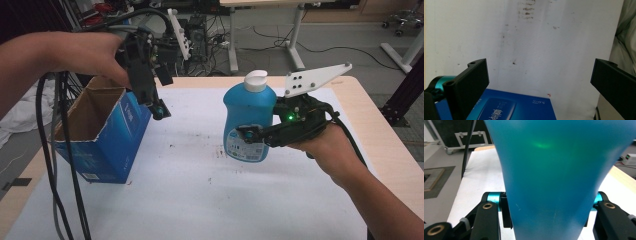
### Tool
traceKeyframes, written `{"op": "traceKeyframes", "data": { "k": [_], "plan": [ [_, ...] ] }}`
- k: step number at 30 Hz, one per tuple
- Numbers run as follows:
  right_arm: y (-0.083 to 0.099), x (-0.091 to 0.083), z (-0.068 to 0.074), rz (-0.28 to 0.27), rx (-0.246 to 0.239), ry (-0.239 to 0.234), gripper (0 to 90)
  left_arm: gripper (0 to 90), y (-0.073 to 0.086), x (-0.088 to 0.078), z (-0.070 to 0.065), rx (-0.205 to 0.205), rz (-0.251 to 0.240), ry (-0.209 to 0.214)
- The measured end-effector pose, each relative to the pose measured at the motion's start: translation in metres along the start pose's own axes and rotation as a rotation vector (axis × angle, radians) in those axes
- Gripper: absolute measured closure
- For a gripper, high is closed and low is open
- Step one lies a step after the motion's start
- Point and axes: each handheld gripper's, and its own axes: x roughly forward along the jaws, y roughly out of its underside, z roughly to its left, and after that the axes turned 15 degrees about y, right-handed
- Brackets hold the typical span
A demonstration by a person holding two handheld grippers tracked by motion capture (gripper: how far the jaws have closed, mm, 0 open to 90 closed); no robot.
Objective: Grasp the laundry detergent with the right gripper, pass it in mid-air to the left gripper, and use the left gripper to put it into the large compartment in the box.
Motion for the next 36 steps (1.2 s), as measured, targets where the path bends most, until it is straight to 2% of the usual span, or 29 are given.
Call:
{"op": "traceKeyframes", "data": {
  "k": [11,15,36],
  "plan": [
    [-0.002,0.019,0.003,0.002,-0.034,-0.08,46.6,1.7,-0.015,0.003,-0.015,0.019,0.028,0.031],
    [-0.008,0.026,0.005,0.004,-0.067,-0.103,46.6,1.7,-0.02,0.004,-0.017,0.016,0.035,0.042],
    [-0.017,0.05,0.014,0.023,-0.122,-0.163,46.6,1.7,-0.041,0.008,-0.028,0.041,0.022,0.049]
  ]
}}
